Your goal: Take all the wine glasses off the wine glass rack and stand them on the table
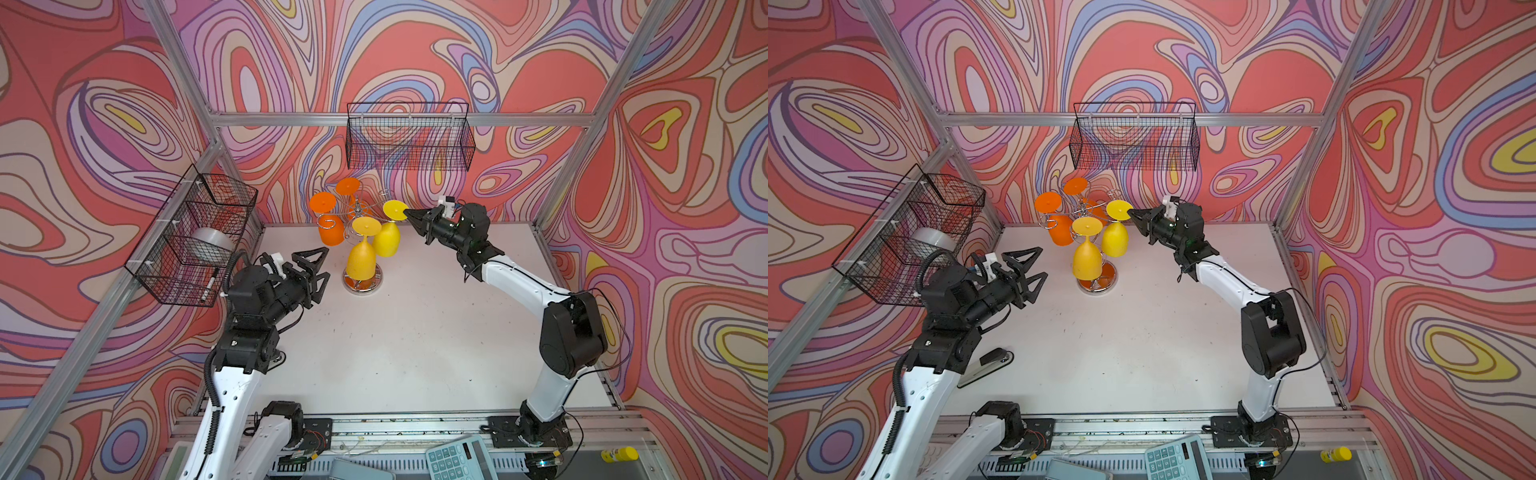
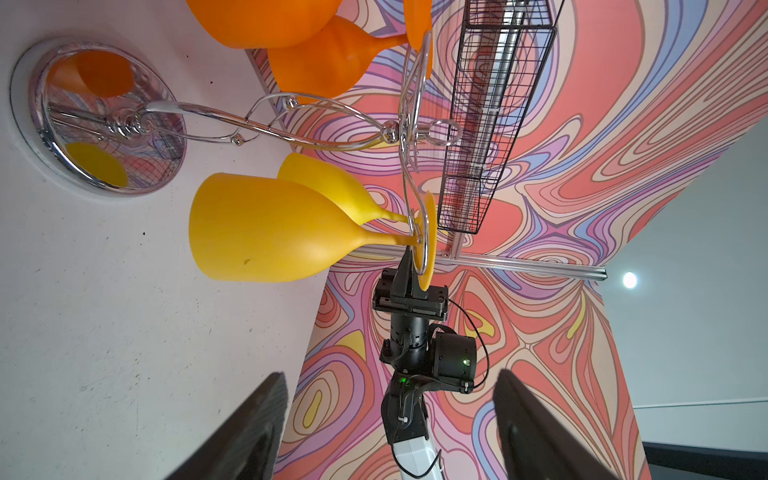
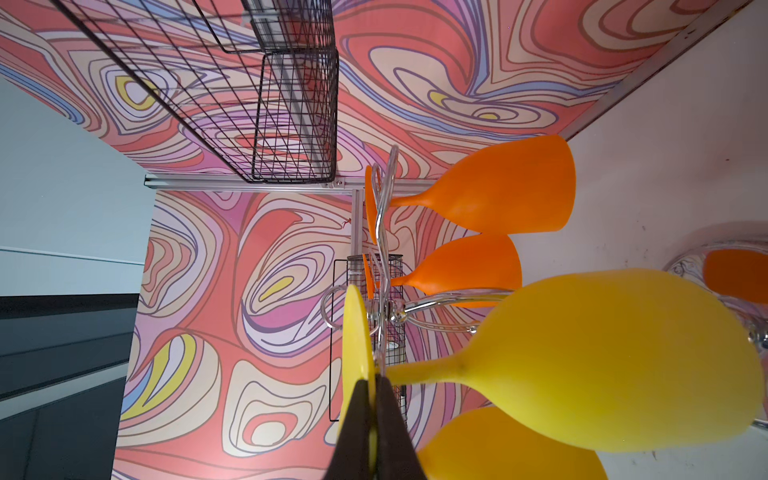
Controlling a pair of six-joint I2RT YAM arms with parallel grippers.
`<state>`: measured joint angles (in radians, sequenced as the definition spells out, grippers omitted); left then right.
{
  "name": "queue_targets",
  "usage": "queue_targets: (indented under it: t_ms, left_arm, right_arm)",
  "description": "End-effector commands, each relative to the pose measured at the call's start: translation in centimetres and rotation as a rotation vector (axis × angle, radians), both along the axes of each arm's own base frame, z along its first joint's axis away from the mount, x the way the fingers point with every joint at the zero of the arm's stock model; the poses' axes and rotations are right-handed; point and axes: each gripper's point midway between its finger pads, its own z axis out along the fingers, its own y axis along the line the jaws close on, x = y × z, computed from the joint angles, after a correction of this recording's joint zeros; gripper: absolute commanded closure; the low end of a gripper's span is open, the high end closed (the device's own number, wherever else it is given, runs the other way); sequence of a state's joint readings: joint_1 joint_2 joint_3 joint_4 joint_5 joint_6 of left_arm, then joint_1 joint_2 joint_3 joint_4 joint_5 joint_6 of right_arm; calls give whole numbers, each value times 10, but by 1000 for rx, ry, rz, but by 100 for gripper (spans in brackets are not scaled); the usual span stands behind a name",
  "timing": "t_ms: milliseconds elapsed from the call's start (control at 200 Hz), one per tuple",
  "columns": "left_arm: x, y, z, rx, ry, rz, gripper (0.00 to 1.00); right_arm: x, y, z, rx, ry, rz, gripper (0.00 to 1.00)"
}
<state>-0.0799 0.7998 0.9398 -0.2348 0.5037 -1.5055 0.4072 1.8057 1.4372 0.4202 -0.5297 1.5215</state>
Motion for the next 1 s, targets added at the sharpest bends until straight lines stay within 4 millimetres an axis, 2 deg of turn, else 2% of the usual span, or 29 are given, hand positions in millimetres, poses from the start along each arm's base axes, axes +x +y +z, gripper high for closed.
queue_targets:
  t_ms: [0, 180, 346, 361, 381, 526, 711, 806, 997]
  left_arm:
    - [-1, -1, 10, -17, -36, 1, 21]
    - [-1, 0, 8, 3, -30, 5, 21]
    - [-1, 4, 7, 54, -37, 19, 21]
    - [-1, 4, 7, 57, -40, 20, 21]
    - [-1, 4, 6, 59, -39, 22, 20]
    - [0, 4, -2, 61, -21, 22, 20]
    - [0, 5, -1, 78, -33, 26, 20]
    - [-2, 7, -7, 94, -9, 28, 20]
    - [-2, 8, -9, 110, -6, 31, 20]
  right_arm:
    - [-2, 1, 20, 17, -55, -6, 100]
    - [-5, 0, 32, -11, -77, -9, 100]
    - [-5, 1, 18, -77, -51, -16, 100]
    - [-11, -1, 29, -73, -70, -16, 100]
    - [-13, -1, 31, -77, -71, -15, 100]
    - [-16, -3, 29, -114, -66, -19, 100]
    - [-19, -7, 35, -139, -76, -37, 100]
    - [-20, -8, 39, -147, -82, -41, 100]
    - [-23, -6, 40, -158, -79, -38, 100]
